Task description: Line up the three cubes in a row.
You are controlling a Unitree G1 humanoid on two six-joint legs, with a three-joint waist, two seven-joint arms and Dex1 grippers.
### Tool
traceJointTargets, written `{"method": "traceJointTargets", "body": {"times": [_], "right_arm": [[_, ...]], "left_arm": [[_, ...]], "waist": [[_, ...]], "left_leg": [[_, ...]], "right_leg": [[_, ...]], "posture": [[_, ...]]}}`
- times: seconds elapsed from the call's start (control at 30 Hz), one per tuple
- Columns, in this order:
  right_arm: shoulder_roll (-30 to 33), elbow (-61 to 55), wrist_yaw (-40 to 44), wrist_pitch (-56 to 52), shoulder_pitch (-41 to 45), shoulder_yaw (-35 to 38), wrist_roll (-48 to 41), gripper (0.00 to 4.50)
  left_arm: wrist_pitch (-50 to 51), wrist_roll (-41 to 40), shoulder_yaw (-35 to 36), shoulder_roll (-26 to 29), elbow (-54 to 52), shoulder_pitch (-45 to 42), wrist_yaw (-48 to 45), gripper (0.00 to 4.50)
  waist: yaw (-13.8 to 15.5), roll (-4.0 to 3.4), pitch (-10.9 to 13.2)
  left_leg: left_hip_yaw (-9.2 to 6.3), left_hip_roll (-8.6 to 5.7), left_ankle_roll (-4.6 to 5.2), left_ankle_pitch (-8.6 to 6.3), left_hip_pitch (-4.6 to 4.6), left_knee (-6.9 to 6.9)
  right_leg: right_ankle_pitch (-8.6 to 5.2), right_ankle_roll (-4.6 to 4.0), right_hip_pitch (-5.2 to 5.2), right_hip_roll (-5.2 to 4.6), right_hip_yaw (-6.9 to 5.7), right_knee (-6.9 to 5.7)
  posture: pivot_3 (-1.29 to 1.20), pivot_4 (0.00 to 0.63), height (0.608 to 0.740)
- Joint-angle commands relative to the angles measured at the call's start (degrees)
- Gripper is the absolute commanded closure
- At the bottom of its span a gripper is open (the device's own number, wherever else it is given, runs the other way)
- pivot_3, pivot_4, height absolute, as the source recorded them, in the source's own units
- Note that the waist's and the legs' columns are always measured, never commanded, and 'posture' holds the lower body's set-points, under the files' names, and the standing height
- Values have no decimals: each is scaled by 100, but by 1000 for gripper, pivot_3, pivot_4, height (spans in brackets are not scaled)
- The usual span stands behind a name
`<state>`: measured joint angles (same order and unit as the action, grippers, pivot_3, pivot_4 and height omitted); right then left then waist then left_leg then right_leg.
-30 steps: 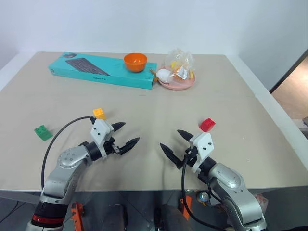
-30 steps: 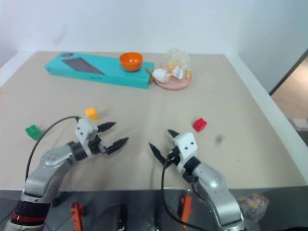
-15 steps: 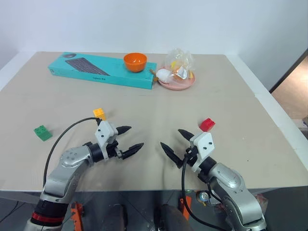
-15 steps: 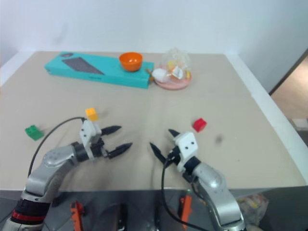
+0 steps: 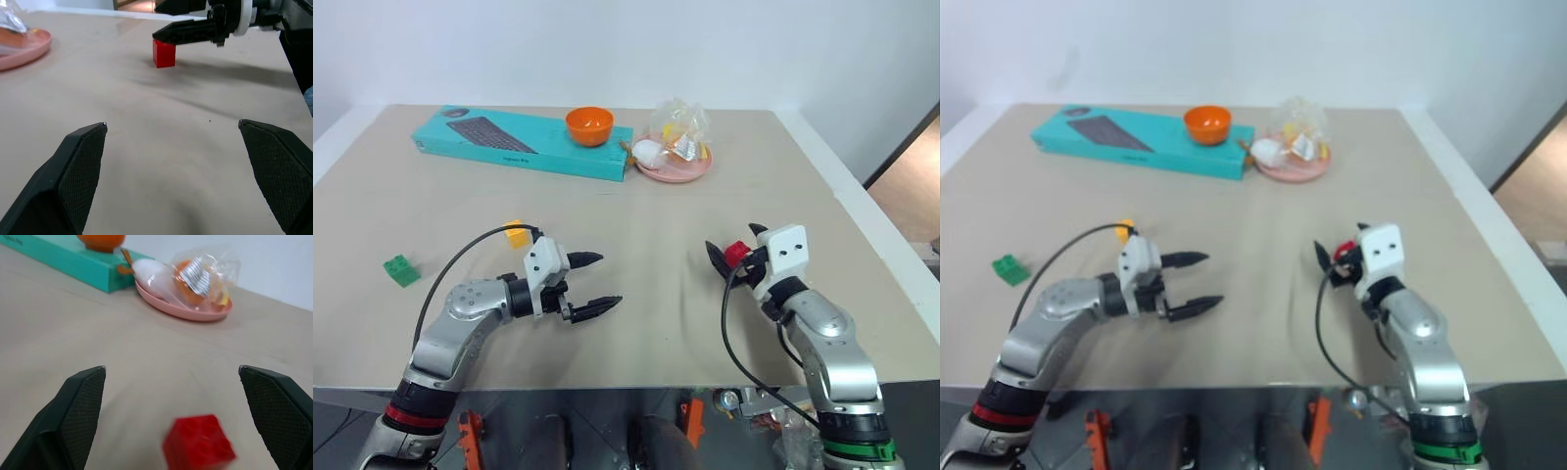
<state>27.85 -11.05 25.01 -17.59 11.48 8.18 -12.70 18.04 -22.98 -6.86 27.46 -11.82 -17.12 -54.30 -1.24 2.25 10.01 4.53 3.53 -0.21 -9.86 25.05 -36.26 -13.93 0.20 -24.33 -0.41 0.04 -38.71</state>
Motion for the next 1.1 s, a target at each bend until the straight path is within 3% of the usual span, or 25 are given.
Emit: {"method": "traceJointTargets", "body": {"times": [0.03, 0.43, 0.97, 1.0, 1.1], "right_arm": [[458, 461, 747, 28, 260, 473, -488, 0], [1068, 1861, 2144, -346, 811, 485, -1063, 0], [860, 3072, 2316, -49, 1383, 174, -759, 0], [846, 3115, 2314, -33, 1406, 174, -760, 522], [817, 3141, 2347, -19, 1430, 156, -768, 1488]], "left_arm": [[-41, -69, 1, -23, -74, -100, -60, 48], [-45, -139, 71, -46, -215, 53, -20, 48], [-79, -90, 133, -13, -349, 238, 93, 48], [-82, -88, 134, -14, -348, 244, 98, 0], [-101, -70, 123, -21, -344, 261, 124, 0]], "waist": [[2, -3, 2], [-2, -8, 4], [-1, -9, 5], [-1, -9, 5], [-5, -11, 6]], "left_leg": [[-3, 1, 0, 0, 0, 0], [2, 0, 1, 1, -5, -4], [5, 1, 1, 1, -5, -6], [5, 1, 1, 1, -5, -6], [7, 2, 1, 1, -6, -6]], "right_leg": [[0, 0, 0, 1, -2, 0], [7, -3, 3, 8, 5, -2], [10, 3, 3, 6, 11, -2], [10, 2, 3, 6, 12, -2], [12, 4, 2, 8, 15, -2]], "posture": [[0, 150, 740], [0, 150, 740], [0, 150, 740], [0, 150, 740], [0, 150, 740]]}}
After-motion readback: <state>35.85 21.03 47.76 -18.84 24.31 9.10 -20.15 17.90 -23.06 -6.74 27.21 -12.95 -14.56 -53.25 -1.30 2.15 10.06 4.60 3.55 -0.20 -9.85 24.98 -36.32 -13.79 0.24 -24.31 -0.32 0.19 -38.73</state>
